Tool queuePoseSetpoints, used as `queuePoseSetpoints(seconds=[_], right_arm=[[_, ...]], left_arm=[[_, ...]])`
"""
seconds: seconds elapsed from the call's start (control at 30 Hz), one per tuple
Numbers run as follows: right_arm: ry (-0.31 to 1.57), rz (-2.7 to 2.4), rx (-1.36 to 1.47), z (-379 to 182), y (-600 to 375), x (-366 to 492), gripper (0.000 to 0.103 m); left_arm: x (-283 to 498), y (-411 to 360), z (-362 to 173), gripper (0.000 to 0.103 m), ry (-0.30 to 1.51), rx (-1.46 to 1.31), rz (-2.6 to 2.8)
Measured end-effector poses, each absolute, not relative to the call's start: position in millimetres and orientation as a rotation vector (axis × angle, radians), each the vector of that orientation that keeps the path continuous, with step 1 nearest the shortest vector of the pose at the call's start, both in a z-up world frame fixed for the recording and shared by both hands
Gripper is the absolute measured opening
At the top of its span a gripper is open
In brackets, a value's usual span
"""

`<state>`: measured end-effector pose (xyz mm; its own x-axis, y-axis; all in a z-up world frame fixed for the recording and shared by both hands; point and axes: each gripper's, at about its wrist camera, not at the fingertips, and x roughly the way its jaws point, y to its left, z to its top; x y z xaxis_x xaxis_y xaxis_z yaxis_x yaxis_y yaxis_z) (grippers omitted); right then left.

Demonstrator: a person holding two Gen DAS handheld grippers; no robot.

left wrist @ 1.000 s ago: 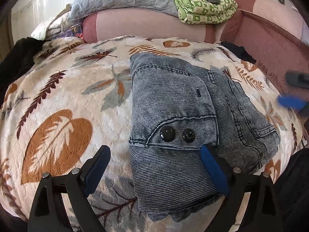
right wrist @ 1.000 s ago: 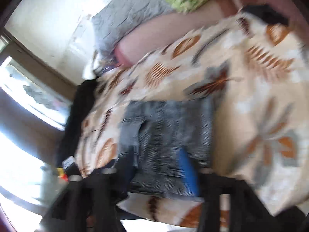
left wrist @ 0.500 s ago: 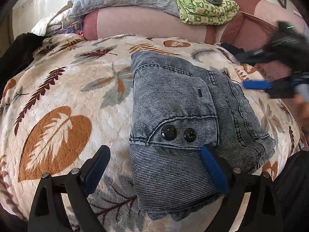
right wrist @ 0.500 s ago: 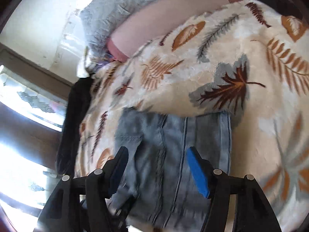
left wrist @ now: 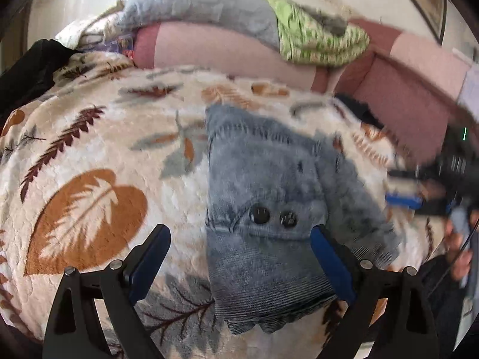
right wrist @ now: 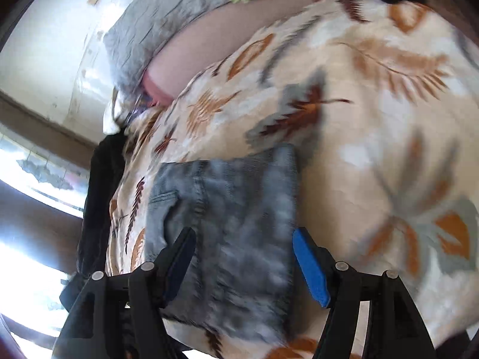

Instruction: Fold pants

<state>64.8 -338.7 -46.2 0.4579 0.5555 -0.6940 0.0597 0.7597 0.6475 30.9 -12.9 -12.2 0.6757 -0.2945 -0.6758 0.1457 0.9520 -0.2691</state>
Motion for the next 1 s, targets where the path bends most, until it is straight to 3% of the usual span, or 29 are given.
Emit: queuePoseSetpoints(seconds=[0.13,0.6,0.83,0.93,1.0], right_arm=[[1.128,0.365,0.733,-68.5,-349.8,58.6,0.071],[1.185,0.486,0.869,-95.9,-329.1,86.4,0.077],[1.213,0.491,0.839,-93.7,-322.2,91.8,0.078],[1.214,0.484,0.792,-93.3,-312.7,96.7,0.078],[1.213,0.475,0.773,-95.3,-307.4,100.7,0.079]], left_arm=[[38.6,5.7,-8.0,0.095,0.779,-0.324,-0.248],[119.5,5.5,-39.9,0.095,1.090,-0.536,-0.356],[125.6,7.9,-43.1,0.094,1.048,-0.581,-0.399],[129.0,7.3,-45.0,0.059,1.047,-0.580,-0.441],[131.3,6.1,-49.4,0.051,1.052,-0.551,-0.422]])
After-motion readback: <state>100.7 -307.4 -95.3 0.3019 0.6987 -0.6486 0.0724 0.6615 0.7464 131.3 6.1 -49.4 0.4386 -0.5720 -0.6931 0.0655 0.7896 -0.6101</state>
